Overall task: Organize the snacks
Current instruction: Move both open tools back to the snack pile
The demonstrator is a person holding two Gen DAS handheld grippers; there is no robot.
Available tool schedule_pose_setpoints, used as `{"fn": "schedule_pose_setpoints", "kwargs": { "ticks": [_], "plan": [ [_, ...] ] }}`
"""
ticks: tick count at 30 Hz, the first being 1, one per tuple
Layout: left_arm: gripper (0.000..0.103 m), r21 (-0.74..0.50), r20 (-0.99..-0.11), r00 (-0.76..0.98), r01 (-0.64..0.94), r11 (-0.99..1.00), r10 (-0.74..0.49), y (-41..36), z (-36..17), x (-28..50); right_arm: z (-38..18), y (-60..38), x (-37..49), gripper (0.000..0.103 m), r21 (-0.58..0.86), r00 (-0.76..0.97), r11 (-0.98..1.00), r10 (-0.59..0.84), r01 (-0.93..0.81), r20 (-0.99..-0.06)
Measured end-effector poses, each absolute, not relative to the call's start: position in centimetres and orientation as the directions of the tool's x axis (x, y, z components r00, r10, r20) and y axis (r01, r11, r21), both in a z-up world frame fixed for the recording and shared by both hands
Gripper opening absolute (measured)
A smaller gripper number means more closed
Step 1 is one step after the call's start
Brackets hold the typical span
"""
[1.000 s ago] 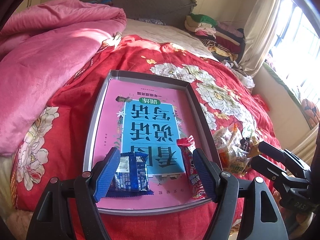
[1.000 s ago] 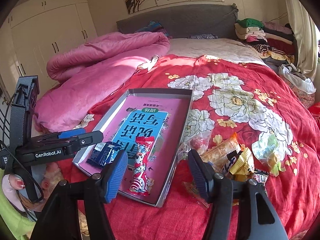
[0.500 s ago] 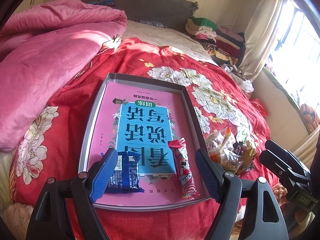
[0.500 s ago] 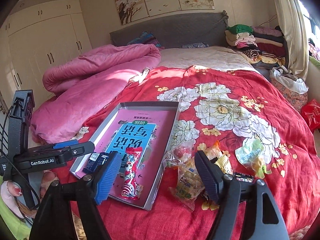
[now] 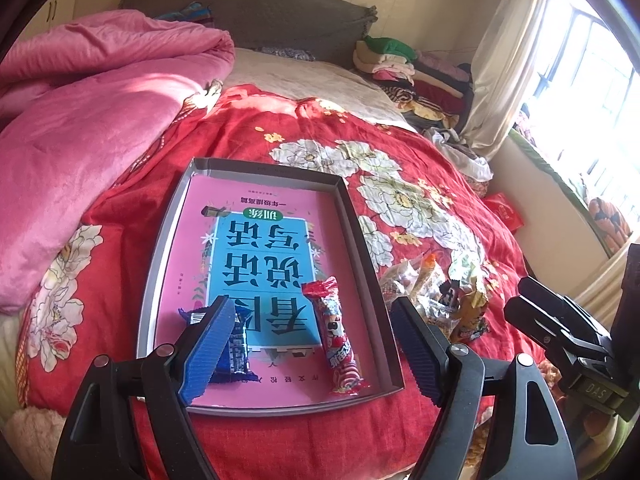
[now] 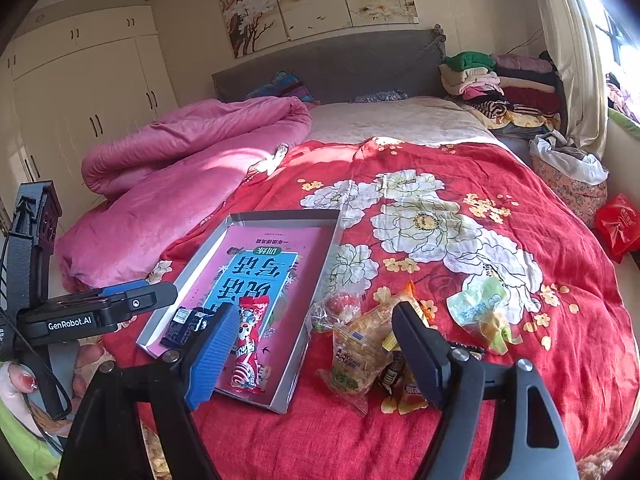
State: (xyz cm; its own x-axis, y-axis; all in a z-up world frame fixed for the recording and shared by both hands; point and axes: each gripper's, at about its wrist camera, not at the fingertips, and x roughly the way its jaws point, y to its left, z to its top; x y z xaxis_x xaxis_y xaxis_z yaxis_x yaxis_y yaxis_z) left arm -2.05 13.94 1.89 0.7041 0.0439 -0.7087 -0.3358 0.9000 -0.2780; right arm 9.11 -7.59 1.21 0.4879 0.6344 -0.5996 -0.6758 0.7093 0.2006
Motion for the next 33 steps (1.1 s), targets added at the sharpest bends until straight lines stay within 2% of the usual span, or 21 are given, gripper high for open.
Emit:
{"fn": "schedule_pose_setpoints", "kwargs": {
  "ticks": [33],
  "plan": [
    [0.081, -0.219, -0.734, 0.679, -0.221, 0.950, -0.011, 7.6, 2.1, -0.5, -0.2, -12.4, 10.5, 0.079, 0.160, 0.516, 0.775, 0.544, -0.611, -0.662]
  ]
}}
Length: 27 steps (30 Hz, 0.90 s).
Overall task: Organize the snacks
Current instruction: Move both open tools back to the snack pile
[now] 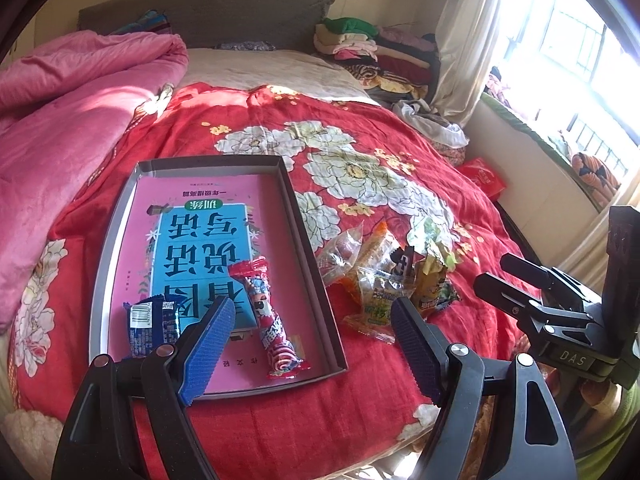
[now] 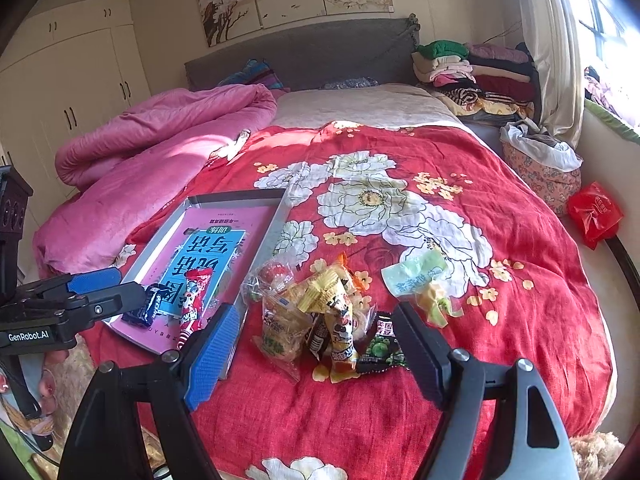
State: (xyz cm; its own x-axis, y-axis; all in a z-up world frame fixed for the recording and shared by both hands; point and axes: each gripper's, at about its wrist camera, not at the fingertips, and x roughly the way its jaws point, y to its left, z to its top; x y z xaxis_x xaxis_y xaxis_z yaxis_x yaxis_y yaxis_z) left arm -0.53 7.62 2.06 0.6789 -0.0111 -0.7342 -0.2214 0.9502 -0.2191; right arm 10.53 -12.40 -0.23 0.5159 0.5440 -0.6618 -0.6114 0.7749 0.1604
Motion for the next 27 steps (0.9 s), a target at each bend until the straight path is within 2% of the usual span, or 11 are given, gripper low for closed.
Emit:
{"fn": "schedule_pose_setpoints", "kwargs": {
  "ticks": [27],
  "plan": [
    [0.081, -0.142, -0.785, 0.620, -0.169, 0.975, -0.007, 4.5, 0.8, 2.4, -3.1, -13.2, 12.0, 0.079, 0.165, 0.436, 0.758, 0.523, -0.631, -0.733]
  ]
}}
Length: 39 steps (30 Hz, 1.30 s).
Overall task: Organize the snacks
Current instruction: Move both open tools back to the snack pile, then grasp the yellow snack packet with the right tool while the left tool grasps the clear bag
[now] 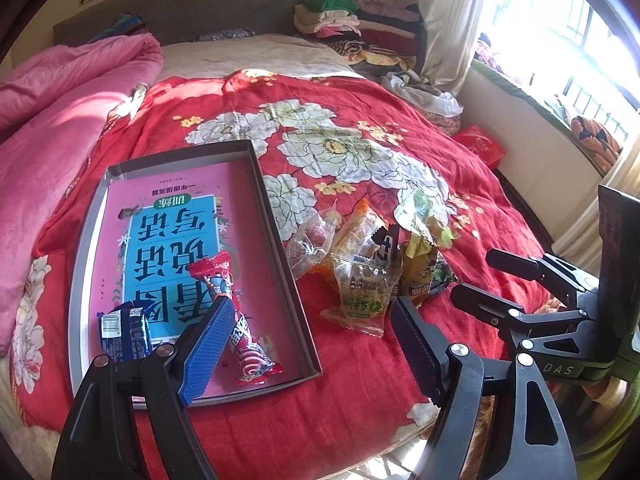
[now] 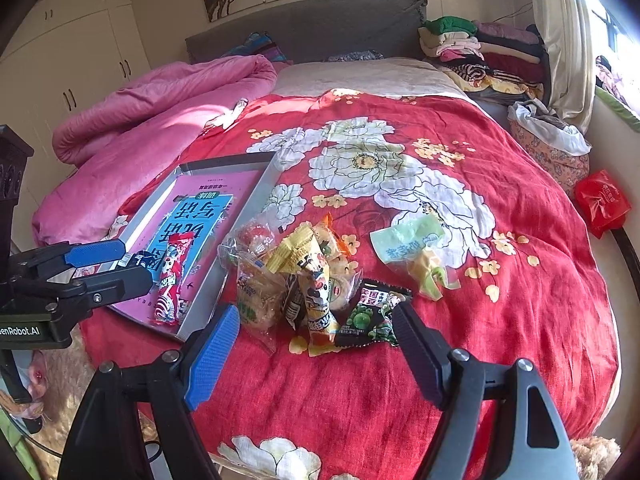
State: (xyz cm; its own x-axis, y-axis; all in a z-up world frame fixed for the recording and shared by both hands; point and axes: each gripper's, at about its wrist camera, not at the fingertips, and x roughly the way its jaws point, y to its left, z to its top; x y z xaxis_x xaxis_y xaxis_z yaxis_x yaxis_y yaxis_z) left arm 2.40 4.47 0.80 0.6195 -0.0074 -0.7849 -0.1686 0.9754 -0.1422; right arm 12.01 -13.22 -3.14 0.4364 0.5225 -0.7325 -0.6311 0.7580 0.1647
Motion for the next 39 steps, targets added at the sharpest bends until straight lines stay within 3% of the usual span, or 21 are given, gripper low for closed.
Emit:
{"fn": "schedule_pose_setpoints", "kwargs": {
  "ticks": [10, 14, 22, 27, 33, 39],
  "plan": [
    [0.081, -0.152, -0.800, 0.599, -0.151, 0.977, -0.032, 4.0, -0.1, 3.5, -4.9, -12.3, 12.6, 0.059, 0.161, 0.377, 0.725, 0.518, -0.669, -0.768],
    [0.081, -0.144, -0.805, 0.593, -0.149, 0.978, -0.028, 4.0, -0.2, 4.2, -5.7, -12.0, 13.1, 0.045, 0.173, 0.348, 0.711, 0.523, -0.682, -0.778],
    [0.081, -0.127, -0.818, 0.576, -0.158, 0.979, -0.013, 4.8, -0.7, 6.3, -7.0, -11.3, 14.0, 0.039, 0.160, 0.327, 0.709, 0.499, -0.687, -0.802],
    [0.081, -0.119, -0.830, 0.557, -0.162, 0.980, -0.009, 5.5, -1.3, 7.9, -8.0, -10.4, 14.4, 0.026, 0.150, 0.302, 0.697, 0.481, -0.701, -0.823],
    [0.081, -0.093, -0.844, 0.536, -0.145, 0.985, -0.001, 5.7, -2.0, 9.9, -8.6, -9.6, 14.4, 0.025, 0.120, 0.302, 0.682, 0.466, -0.721, -0.832],
    [0.073, -0.059, -0.859, 0.512, -0.113, 0.992, 0.007, 5.3, -2.6, 12.1, -8.9, -9.6, 14.9, 0.025, 0.136, 0.295, 0.686, 0.472, -0.715, -0.831]
  ]
}}
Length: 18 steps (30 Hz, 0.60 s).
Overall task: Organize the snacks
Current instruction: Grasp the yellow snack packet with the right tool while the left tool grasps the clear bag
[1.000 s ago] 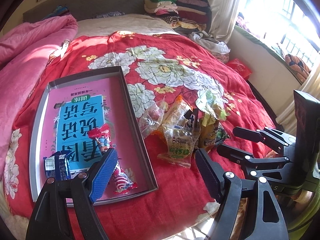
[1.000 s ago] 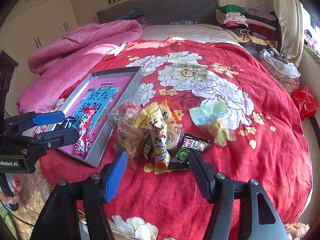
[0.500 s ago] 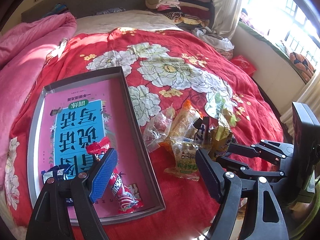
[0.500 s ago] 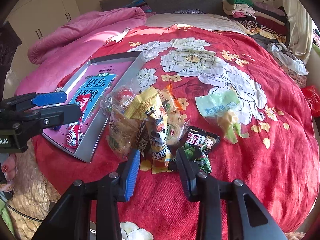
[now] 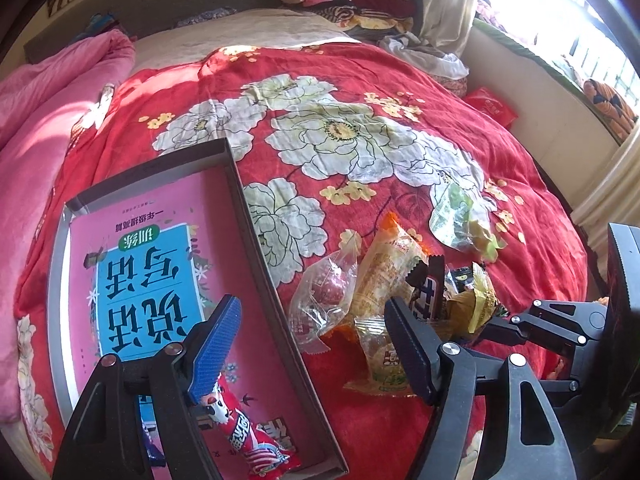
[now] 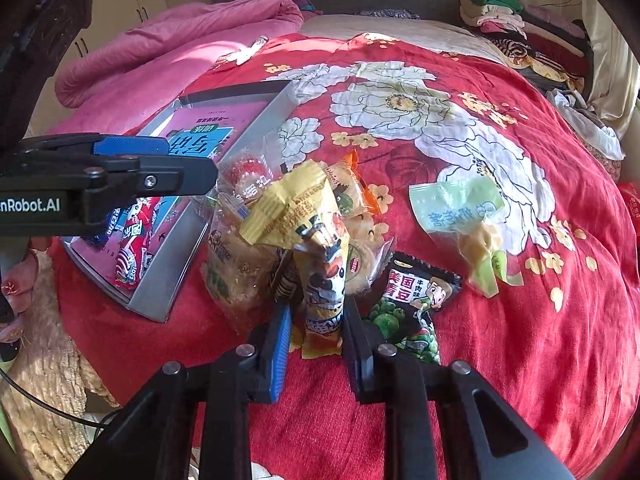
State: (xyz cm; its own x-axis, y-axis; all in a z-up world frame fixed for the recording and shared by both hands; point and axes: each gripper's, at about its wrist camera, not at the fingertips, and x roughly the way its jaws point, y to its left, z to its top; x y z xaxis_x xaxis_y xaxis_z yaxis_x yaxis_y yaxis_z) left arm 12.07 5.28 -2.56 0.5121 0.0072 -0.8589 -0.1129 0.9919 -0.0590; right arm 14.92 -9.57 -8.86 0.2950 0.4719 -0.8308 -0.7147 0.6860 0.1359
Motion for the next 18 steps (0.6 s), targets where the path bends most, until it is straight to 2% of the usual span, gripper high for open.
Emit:
{"fn": "schedule_pose_setpoints", "kwargs": {
  "ticks": [4, 18],
  "plan": [
    [0.061, -0.051, -0.880, 0.475, -0.101, 0.994, 0.003, 5.3, -3.3, 13.5, -9.2, -9.5, 15.3, 0.021, 0.136, 0.293, 0.692, 0.465, -0.709, -0.836],
    [0.055, 0.007, -0.907, 0.420, -0.056, 0.998, 0.030, 4.4, -4.6, 15.5, -9.4, -10.2, 16.4, 0.021, 0.223, 0.253, 0.700, 0.508, -0.678, -0.823]
  ]
}}
